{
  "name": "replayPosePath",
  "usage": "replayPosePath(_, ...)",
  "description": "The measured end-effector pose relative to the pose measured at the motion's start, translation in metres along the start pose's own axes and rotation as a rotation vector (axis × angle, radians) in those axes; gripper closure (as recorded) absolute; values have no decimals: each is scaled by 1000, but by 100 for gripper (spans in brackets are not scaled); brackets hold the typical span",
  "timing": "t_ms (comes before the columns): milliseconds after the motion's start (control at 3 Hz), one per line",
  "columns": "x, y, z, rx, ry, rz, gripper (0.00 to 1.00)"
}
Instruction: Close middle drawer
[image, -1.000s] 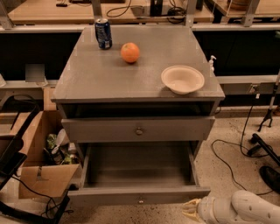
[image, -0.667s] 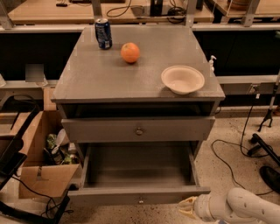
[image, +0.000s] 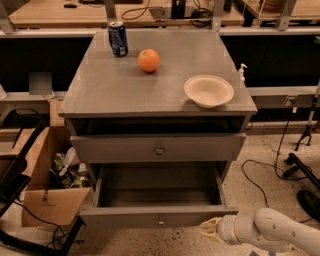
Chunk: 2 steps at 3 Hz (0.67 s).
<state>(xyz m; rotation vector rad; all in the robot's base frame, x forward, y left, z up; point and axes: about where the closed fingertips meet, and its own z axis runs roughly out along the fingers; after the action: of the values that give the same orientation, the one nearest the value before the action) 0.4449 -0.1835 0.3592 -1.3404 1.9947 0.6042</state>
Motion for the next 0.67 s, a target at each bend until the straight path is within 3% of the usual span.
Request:
replayPosePath(333,-16,-33,-1,33,-10,-21,100)
replayPosePath(667,-16,-33,-1,33,-10,-21,100)
